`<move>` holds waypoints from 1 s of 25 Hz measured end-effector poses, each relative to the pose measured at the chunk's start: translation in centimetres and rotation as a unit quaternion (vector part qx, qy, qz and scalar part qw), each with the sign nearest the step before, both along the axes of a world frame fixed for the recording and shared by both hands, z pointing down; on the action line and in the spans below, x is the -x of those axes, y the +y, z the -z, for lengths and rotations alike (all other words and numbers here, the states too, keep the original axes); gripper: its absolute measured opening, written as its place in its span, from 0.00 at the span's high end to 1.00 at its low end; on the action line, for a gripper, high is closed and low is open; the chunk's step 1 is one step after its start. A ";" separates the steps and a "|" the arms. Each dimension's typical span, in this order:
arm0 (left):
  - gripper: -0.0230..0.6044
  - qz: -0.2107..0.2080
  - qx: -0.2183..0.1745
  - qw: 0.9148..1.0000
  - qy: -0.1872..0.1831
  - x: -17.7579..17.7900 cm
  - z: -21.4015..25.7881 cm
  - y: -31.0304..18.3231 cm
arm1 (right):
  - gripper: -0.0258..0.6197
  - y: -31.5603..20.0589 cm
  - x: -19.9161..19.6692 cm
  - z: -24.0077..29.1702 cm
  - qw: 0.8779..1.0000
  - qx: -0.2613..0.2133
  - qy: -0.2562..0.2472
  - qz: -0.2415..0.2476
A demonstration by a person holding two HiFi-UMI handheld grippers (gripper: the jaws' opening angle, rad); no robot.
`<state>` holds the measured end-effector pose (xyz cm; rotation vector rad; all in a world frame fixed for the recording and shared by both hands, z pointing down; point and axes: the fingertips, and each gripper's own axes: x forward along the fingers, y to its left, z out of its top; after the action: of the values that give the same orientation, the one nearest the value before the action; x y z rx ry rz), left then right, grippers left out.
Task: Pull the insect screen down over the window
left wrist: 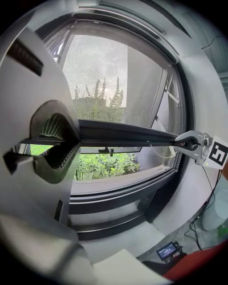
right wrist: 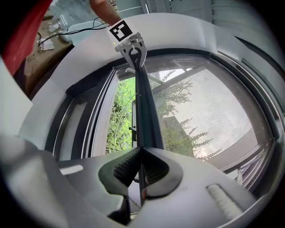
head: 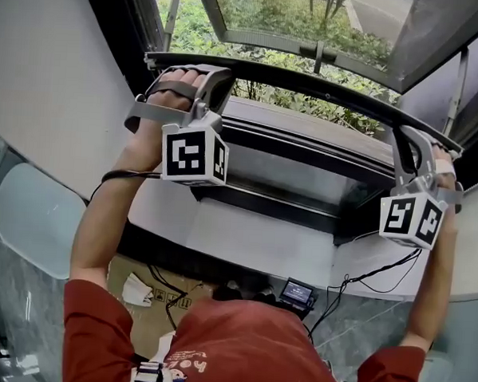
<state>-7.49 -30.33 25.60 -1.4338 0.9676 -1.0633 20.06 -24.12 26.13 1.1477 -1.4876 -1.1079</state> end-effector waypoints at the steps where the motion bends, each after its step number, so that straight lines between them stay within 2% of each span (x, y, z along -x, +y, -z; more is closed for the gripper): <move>1: 0.93 0.001 0.001 1.000 0.001 0.0 -0.2 0.0 | 0.92 0.0 0.0 -0.2 1.000 0.002 -0.001 0.000; 8: 0.93 0.000 0.012 1.000 0.000 0.0 -1.1 0.0 | 0.92 0.0 -0.1 -1.1 1.000 0.019 -0.008 -0.003; 19: 0.93 -0.001 0.070 0.997 -0.014 0.0 -7.0 -0.1 | 0.92 -0.1 -0.1 -7.0 0.996 0.082 -0.015 -0.007; 25: 0.93 0.000 0.080 0.997 -0.015 0.0 -8.2 0.0 | 0.92 0.0 -0.1 -8.2 0.995 0.100 -0.021 -0.011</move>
<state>-7.47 -30.31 33.75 -1.5427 0.8757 -1.1809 20.15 -24.14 34.30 1.0508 -1.5769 -0.9024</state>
